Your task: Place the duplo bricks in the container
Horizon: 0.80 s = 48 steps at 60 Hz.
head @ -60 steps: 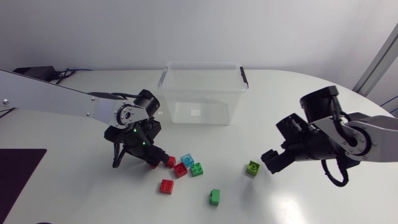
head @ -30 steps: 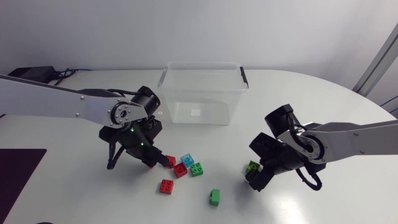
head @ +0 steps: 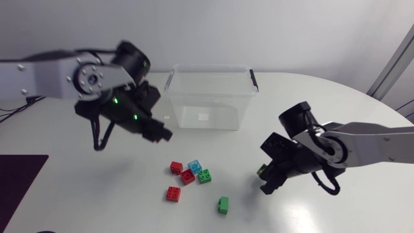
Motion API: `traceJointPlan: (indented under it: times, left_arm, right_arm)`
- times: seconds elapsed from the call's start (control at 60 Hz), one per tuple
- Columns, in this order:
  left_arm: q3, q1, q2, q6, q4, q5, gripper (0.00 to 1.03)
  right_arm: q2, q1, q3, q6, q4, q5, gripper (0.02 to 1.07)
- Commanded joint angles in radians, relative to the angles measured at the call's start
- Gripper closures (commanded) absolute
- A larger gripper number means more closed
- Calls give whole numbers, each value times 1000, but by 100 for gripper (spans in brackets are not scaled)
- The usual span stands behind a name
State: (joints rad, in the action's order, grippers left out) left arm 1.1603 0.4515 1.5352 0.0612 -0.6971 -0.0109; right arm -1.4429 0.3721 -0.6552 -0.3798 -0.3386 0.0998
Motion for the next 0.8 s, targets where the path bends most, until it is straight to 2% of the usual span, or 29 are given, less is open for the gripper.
traceJointPlan:
  times: [0.0, 0.117, 0.217, 0.483, 0.55, 0.6, 0.65, 0.733, 0.783]
  left_arm:
    - [131, -23, -56, 6, 48, 2, 83]
    - [234, -22, -10, -14, 148, 3, 83]
    - [331, -20, 111, -38, 226, 5, 82]
    - [575, -31, 428, -58, 309, 37, 78]
    - [613, -34, 476, -60, 309, 60, 60]
    - [625, -37, 488, -69, 306, 60, 34]
    - [616, -39, 480, -73, 304, 60, 19]
    - [572, -37, 416, -75, 301, 60, 6]
    - [536, -34, 358, -73, 298, 60, 5]
  right_arm:
    - [85, -2, -64, -10, -56, -12, 87]
    - [134, -9, -164, 16, -145, -22, 87]
    - [153, 4, -242, 44, -200, -23, 87]
    - [125, 19, -414, 94, -229, -49, 87]
    - [99, 14, -463, 98, -229, -51, 86]
    - [65, 8, -518, 107, -232, -49, 86]
    - [30, 7, -566, 108, -240, -46, 86]
    - [-43, 4, -650, 111, -240, -46, 86]
    - [-91, 4, -702, 111, -240, -46, 85]
